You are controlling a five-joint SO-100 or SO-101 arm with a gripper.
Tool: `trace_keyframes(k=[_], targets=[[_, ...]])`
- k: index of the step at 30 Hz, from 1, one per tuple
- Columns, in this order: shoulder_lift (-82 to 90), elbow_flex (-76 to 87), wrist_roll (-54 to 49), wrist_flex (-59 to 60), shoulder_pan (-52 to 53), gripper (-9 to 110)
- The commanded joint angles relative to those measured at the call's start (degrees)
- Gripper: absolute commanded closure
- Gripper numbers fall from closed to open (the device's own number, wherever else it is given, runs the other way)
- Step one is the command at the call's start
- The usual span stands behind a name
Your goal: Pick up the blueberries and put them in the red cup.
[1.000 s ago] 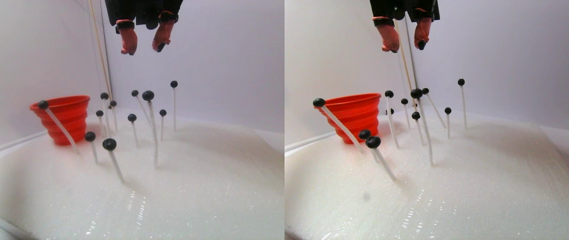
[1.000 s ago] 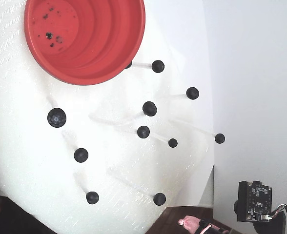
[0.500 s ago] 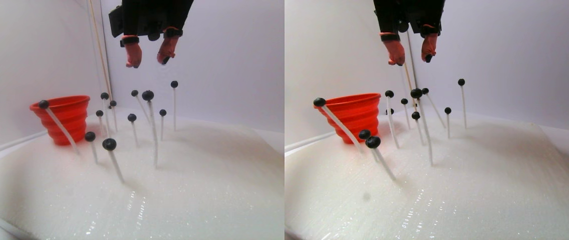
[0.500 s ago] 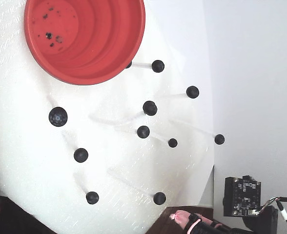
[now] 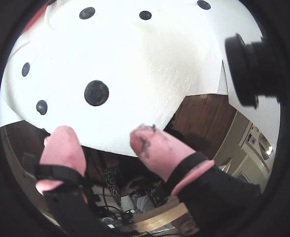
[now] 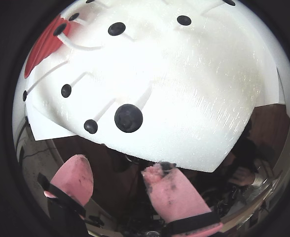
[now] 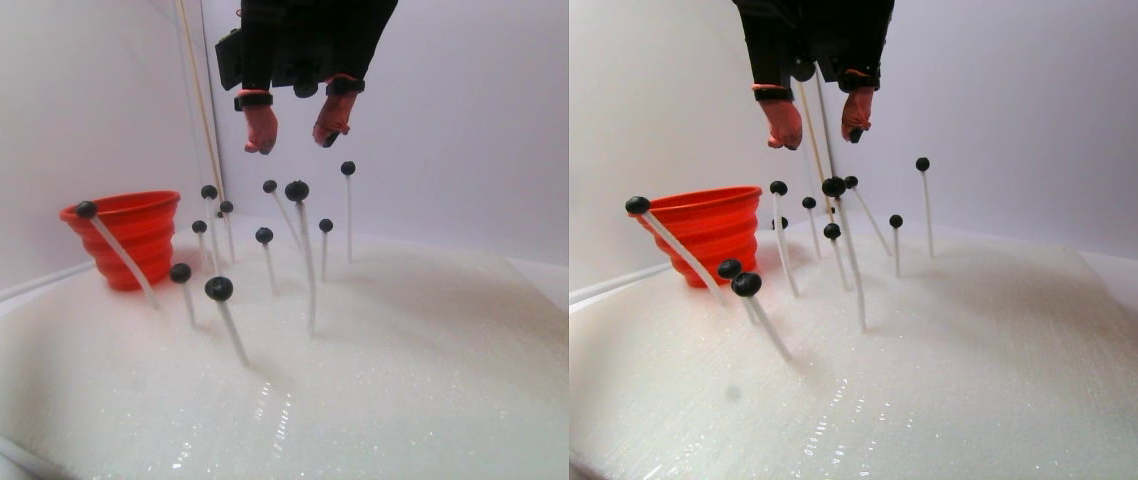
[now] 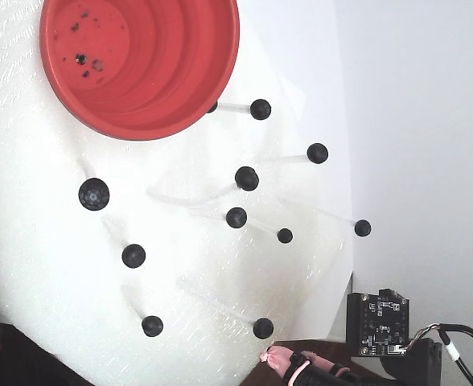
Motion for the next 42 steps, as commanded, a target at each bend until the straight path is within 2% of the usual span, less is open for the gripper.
trace_keyframes(k=[1,42], targets=[[-0.4,-0.9,-0.8,-1.8,-0.9,80],[-14.7,-4.4,-5.4,-12.9,1.2,80]])
